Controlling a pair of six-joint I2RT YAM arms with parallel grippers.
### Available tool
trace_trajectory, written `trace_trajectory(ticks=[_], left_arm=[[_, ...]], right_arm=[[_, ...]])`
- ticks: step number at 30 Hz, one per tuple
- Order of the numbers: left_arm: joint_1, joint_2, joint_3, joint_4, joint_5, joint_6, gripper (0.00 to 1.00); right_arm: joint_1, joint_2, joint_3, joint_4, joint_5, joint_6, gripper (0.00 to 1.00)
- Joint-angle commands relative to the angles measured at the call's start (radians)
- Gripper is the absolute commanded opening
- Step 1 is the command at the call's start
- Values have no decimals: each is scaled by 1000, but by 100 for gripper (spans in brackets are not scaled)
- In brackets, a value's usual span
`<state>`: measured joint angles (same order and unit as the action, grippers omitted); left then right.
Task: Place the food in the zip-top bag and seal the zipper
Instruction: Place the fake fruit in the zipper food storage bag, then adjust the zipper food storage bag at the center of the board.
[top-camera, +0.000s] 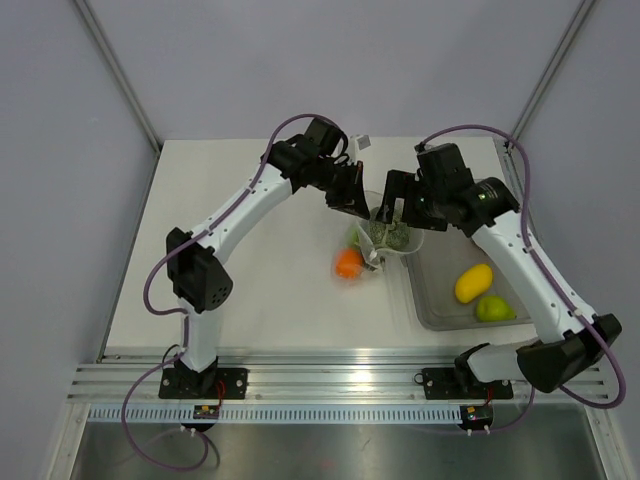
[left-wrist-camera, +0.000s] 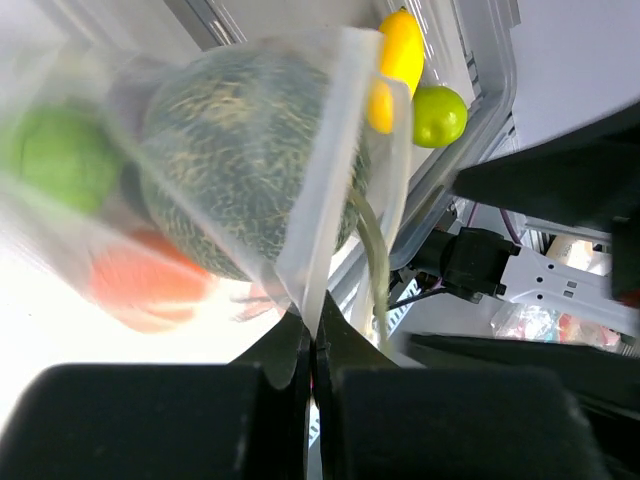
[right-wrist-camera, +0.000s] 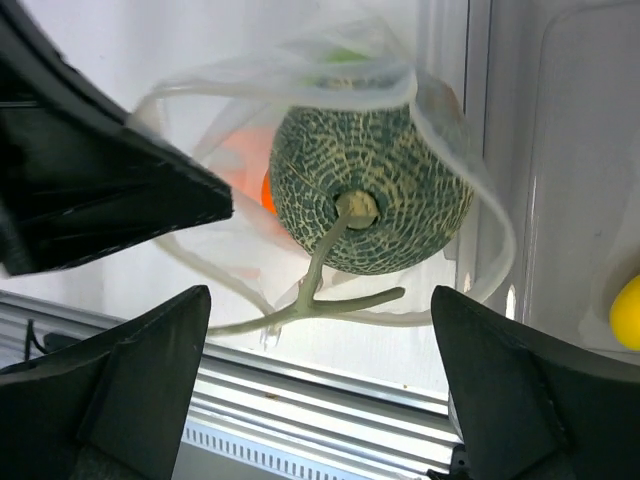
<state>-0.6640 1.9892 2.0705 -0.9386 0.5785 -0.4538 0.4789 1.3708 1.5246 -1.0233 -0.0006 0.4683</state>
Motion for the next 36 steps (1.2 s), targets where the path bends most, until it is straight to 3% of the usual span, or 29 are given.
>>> trace_trajectory(ticks=[1,4,14,20,24,27,28,31,32,34,36], left_arm=[[7,-101,-22,96,58,-16,0],[7,-121,-55,113,72,-25,0],[7,-156,-73,104,72,-14,0],[7,-178,-87,96,70,-5,0],[7,-201,-102,95,61,-2,0],[9,-214,-108,93,60,0,0],[9,-217,-110,92,60,0,0],[15,-236,-118,87,58,3,0],[18,-243,-121,84,61,4,0],[29,-273,-135,81,63,7,0],[44,-296,-145,77,60,20,0]], right_arm=[[7,-79,71,-17,59,18,99],[-12,-114,33,-12,151,61,98],[-82,-124,-234,106,99,128,95],[-88,-105,-288,164,94,142,93],[-94,-88,-307,192,77,142,77],[-95,-76,-331,223,56,142,59],[-95,-73,-334,229,48,144,47],[-95,-78,-337,233,37,144,28],[-95,-82,-334,239,31,144,13],[-95,-105,-322,244,4,145,1],[-94,-133,-293,255,-31,147,0]])
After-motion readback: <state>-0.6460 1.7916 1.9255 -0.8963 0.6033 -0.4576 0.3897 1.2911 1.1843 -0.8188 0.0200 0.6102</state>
